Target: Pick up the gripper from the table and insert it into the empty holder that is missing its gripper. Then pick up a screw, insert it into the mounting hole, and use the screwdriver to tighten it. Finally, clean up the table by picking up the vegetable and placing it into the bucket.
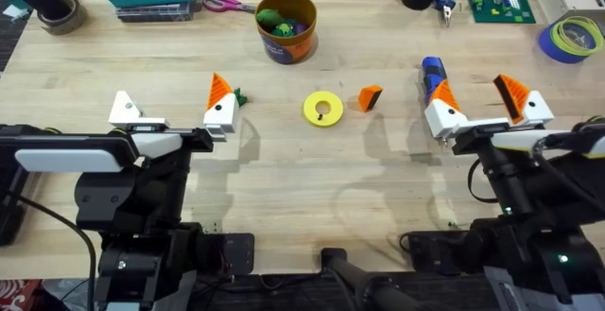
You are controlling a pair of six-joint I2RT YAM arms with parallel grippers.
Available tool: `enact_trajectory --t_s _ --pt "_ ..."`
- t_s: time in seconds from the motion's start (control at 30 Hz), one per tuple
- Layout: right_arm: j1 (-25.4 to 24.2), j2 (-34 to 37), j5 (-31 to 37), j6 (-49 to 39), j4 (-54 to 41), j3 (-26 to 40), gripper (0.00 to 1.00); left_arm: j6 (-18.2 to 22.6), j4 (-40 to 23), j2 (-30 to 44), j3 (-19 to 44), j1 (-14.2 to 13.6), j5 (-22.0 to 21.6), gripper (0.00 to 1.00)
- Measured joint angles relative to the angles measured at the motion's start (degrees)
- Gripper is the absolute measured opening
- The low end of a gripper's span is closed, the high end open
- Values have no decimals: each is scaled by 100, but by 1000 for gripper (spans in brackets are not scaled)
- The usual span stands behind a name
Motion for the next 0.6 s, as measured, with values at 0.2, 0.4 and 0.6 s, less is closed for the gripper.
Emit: enact_trajectory --t_s 0.2,0.4,0.6 --pt "0 -2 -2 -8 2 0 995 -1 1 0 0 0 -8 985" --pt "0 5 -26 -48 588 4 995 -2 460 0 24 0 -22 986" --pt "0 192 -34 -87 26 1095 995 0 -583 285 1211 0 -26 985"
